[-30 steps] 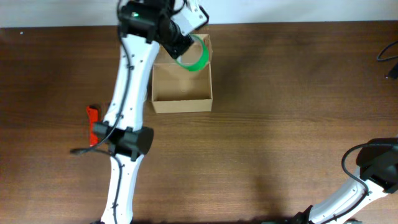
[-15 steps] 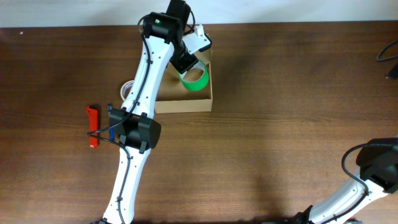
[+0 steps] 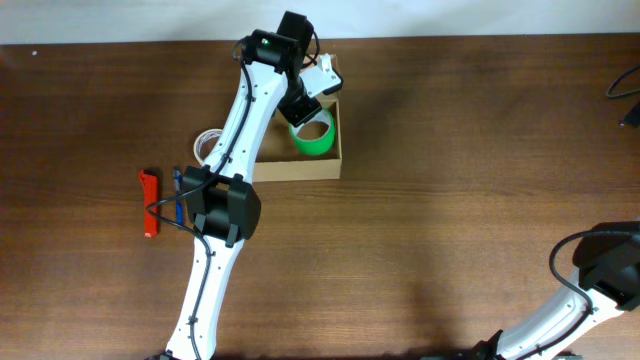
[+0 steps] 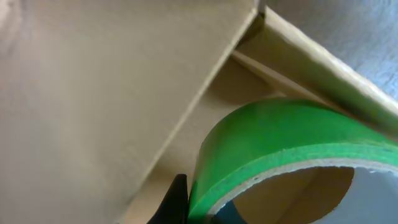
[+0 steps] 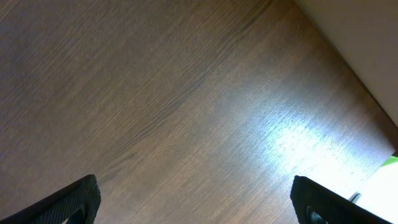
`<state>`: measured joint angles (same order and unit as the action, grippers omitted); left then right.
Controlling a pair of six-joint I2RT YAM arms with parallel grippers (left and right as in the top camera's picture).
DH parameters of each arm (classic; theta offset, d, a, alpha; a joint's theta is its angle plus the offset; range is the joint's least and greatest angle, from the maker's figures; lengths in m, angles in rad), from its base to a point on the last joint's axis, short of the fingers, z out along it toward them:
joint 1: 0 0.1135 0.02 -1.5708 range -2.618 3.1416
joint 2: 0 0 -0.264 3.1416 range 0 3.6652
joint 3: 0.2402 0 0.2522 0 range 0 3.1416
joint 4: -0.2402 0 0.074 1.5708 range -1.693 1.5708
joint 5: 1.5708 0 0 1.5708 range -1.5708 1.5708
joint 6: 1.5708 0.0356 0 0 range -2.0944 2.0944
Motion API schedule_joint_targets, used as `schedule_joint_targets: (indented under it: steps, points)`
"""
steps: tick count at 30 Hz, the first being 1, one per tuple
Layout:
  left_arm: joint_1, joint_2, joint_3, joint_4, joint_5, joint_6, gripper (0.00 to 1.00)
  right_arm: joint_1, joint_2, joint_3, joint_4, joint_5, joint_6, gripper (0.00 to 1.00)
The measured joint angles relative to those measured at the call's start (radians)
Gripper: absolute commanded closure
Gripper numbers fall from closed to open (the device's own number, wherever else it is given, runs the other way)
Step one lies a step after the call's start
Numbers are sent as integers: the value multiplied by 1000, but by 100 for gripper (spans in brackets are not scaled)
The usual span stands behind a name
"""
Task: Pack container
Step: 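Carry the green tape into the box and release it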
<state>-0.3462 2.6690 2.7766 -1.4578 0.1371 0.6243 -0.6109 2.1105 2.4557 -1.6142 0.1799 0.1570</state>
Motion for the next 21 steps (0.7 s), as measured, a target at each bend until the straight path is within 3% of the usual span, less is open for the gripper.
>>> schedule_joint_targets:
  steps: [21]
  points:
    - [-1, 0, -39, 75, -59, -17, 97, 0, 0, 0, 0, 0, 0, 1]
